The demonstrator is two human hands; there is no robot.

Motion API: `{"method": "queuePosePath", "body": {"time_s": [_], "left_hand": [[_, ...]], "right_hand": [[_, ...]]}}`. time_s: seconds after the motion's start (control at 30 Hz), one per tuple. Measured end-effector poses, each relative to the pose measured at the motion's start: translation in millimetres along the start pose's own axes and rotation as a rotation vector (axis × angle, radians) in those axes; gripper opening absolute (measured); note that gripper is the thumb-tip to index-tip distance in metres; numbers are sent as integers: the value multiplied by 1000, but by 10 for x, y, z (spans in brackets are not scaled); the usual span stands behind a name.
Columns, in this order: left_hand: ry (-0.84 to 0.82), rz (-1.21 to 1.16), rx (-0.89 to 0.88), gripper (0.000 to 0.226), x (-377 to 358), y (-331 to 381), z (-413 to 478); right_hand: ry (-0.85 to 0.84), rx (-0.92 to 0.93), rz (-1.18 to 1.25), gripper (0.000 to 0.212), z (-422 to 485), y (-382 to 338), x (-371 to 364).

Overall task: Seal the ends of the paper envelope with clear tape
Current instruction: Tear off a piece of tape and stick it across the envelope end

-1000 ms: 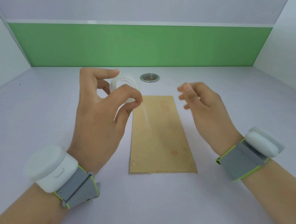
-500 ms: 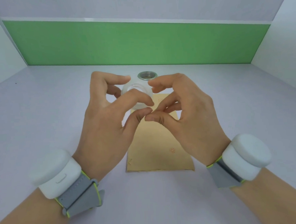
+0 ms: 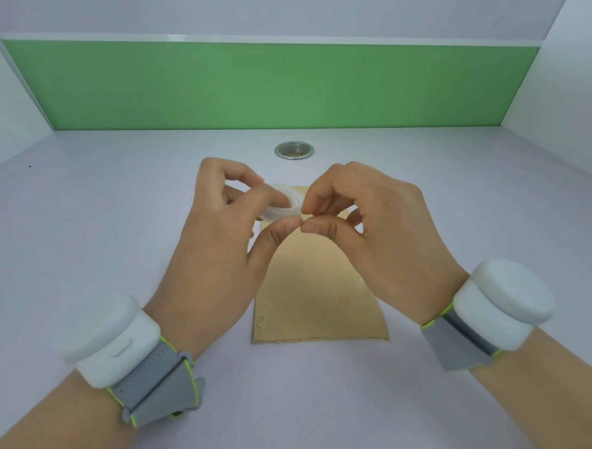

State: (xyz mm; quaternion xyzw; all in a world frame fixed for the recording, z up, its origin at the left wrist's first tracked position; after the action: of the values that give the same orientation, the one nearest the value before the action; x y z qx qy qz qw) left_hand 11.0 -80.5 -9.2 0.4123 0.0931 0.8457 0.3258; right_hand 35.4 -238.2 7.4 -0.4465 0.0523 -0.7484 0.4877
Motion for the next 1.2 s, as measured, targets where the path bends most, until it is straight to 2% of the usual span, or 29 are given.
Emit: {"method": "queuePosePath", "body": {"time_s": [0.13, 0.3, 0.37, 0.53, 0.83, 1.0, 1.2], "left_hand": [[-38, -33, 44, 36, -24, -3, -7], [-69, -77, 74, 24, -41, 11, -9], [-81, -82, 95, 26, -56, 2, -24], [-97, -156, 175, 37, -73, -8, -25], [-130, -179, 182, 37, -79, -32, -24], [-94, -253, 252, 26, -95, -8, -14], [-93, -305, 319, 30, -58, 20, 6]], "right_hand": [[53, 30, -48, 7, -1, 1, 11], [100, 104, -128, 8, -25, -10, -2], [103, 130, -153, 8, -31, -14, -5], [53, 170, -139, 6, -47, -31, -38], [30, 147, -113, 2, -49, -23, -47], [42, 175, -118, 4, -58, -52, -62], [-19, 213, -104, 3, -49, -82, -79]]}}
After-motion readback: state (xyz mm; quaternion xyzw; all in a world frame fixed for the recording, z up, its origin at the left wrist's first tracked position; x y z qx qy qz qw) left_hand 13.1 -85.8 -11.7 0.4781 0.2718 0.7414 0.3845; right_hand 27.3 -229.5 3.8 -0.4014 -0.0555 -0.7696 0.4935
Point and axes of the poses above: each hand's wrist, its own z-axis towards the middle knuckle, its own x-axis out of the back of the hand, y = z × x, the point moved 2 cm from there along z, towards the middle knuckle, and after that the axes turned 1 degree about -x, right-handed, at the moved point
